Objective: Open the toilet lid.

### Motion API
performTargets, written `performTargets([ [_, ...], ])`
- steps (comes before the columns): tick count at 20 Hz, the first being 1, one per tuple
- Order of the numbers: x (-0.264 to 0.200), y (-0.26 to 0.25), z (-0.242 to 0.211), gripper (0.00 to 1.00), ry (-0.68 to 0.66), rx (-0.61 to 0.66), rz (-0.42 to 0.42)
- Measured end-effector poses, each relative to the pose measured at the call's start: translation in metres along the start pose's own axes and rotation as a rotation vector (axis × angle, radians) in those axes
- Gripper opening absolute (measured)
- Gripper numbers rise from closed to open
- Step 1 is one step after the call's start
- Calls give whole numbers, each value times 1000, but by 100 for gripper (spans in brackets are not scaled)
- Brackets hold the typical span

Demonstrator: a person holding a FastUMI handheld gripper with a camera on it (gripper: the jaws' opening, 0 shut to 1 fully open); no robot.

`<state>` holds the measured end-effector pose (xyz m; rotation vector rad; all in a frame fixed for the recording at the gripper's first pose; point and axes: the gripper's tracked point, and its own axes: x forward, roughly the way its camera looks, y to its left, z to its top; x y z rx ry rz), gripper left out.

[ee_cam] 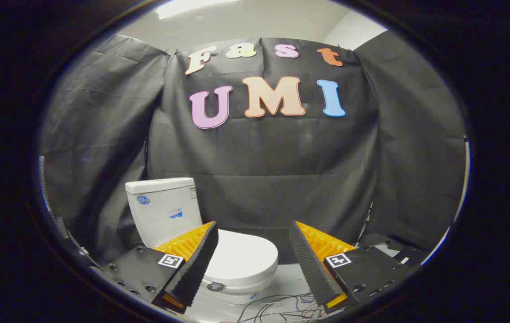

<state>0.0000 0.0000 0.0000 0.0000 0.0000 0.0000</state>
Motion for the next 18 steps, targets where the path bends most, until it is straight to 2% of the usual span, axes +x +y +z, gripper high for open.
performTargets([
  [6, 9, 1, -2, 98, 7, -4, 6],
  [13, 62, 12, -4, 98, 14, -4, 34],
  [18, 100, 39, 9, 93, -60, 13, 69],
])
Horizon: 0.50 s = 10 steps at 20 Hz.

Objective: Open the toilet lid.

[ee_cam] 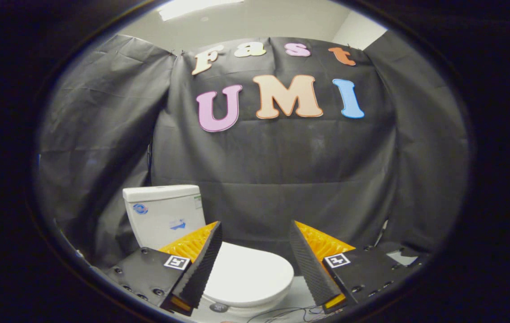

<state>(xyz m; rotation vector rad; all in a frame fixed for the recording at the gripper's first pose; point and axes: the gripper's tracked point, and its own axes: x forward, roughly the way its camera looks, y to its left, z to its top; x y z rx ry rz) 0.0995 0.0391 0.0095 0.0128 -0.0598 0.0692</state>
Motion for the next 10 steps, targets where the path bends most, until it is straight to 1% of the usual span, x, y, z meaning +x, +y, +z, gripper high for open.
performTargets([
  [2, 13, 16, 2, 93, -27, 23, 3],
  [5, 29, 37, 4, 93, -68, 64, -16],
  [7, 34, 46, 4, 93, -92, 103, -58],
  [9, 35, 51, 6, 93, -120, 180, -110],
  [10, 33, 56, 7, 91, -141, 217, -134],
])
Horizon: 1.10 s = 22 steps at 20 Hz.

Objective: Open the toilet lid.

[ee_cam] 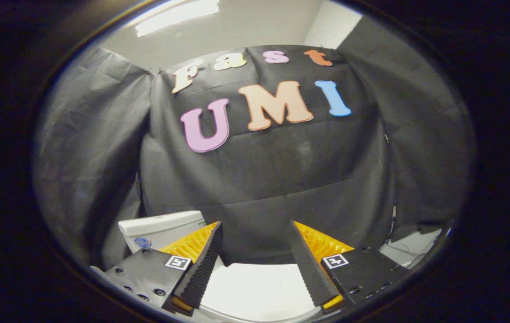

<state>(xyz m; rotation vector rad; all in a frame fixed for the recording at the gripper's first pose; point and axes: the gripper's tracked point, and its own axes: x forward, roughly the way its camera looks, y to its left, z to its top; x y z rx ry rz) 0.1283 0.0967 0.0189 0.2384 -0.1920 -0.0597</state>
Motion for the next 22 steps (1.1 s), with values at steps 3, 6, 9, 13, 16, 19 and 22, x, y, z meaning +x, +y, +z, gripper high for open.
performTargets([
  [3, -6, 9, 1, 89, -54, 33, -65],
  [6, -19, 9, -5, 89, -60, 35, -149],
  [9, -29, 0, -10, 87, -72, 80, -246],
  [13, -43, -13, -20, 83, -83, 89, -396],
  [16, -53, -26, -26, 83, -100, 98, -510],
  [19, -69, -45, -41, 80, -75, 129, -645],
  [22, -71, -41, -59, 74, -48, 173, -655],
])
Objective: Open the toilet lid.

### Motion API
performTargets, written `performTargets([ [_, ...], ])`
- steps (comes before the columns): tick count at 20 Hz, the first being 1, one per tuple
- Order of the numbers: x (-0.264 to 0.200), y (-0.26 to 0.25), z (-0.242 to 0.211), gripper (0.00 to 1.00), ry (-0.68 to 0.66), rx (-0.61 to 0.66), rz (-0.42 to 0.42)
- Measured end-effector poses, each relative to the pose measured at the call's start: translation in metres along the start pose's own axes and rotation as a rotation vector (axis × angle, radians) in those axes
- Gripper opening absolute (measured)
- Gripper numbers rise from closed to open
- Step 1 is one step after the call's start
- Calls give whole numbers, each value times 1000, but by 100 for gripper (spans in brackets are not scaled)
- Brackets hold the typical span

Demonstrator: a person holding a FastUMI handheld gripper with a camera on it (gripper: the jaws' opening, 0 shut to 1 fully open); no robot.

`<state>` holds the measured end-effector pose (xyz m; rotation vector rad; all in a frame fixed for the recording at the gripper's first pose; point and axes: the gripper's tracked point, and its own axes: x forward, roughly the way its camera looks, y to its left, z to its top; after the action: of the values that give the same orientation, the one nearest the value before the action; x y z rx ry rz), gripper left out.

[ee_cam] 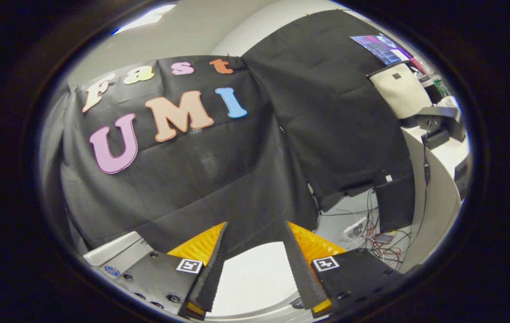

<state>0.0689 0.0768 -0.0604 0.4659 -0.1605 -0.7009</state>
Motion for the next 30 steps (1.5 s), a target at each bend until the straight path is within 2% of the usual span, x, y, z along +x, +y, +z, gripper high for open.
performTargets([
  [8, -8, -8, -32, 74, 54, 126, 1],
  [21, -16, -33, -90, 74, 150, 290, -93],
  [30, -18, -43, -112, 72, 194, 339, -132],
])
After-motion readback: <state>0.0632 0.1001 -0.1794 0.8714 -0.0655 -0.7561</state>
